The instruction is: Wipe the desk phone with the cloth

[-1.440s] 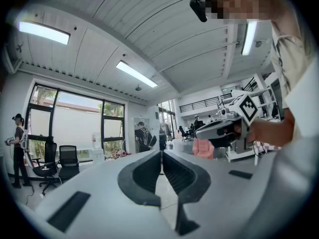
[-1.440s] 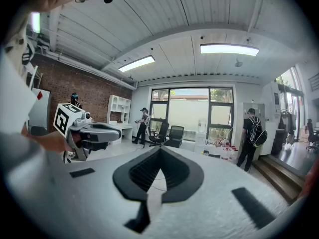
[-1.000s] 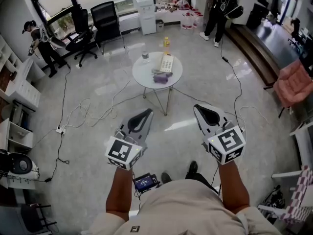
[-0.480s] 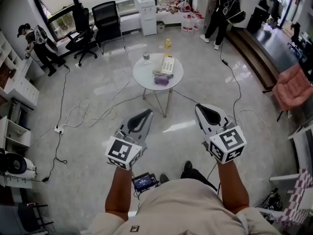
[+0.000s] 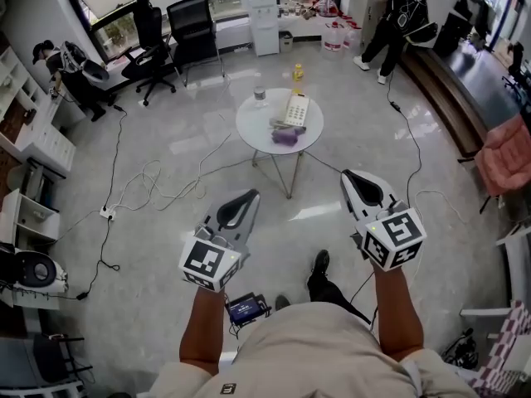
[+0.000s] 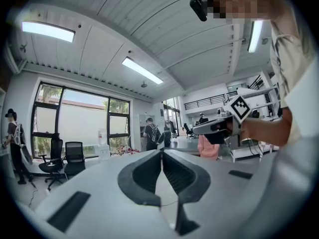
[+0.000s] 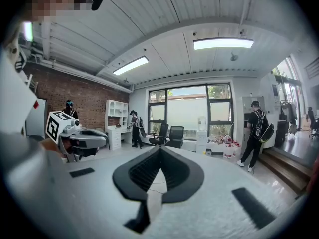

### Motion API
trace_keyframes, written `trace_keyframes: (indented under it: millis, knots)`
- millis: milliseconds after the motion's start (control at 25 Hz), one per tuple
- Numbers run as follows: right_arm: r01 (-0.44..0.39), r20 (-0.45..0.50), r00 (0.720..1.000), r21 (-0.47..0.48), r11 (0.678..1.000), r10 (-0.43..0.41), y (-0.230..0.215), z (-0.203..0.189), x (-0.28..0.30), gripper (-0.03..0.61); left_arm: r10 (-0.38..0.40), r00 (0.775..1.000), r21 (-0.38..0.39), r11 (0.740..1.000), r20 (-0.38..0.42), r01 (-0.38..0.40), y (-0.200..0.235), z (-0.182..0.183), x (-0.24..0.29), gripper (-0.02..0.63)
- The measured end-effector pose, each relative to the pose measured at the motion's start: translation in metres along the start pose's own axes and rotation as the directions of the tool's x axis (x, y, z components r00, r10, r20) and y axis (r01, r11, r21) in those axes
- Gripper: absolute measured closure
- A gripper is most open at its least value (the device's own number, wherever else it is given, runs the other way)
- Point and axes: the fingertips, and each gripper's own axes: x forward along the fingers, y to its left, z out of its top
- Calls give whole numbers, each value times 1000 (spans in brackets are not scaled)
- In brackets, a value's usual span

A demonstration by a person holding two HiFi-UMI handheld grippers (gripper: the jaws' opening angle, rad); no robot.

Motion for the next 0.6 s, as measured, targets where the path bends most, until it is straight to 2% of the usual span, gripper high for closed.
trace_keyframes:
  millis: [240, 600]
  knots:
    - [-25, 9, 1000, 26, 999, 25, -40, -2, 41, 584, 38, 999, -2, 999, -33, -38, 23, -9, 33, 600]
    - [-98, -1, 995, 52, 994, 98, -111, -12, 117, 584, 101, 991, -10, 995, -93, -102, 60, -23, 117, 600]
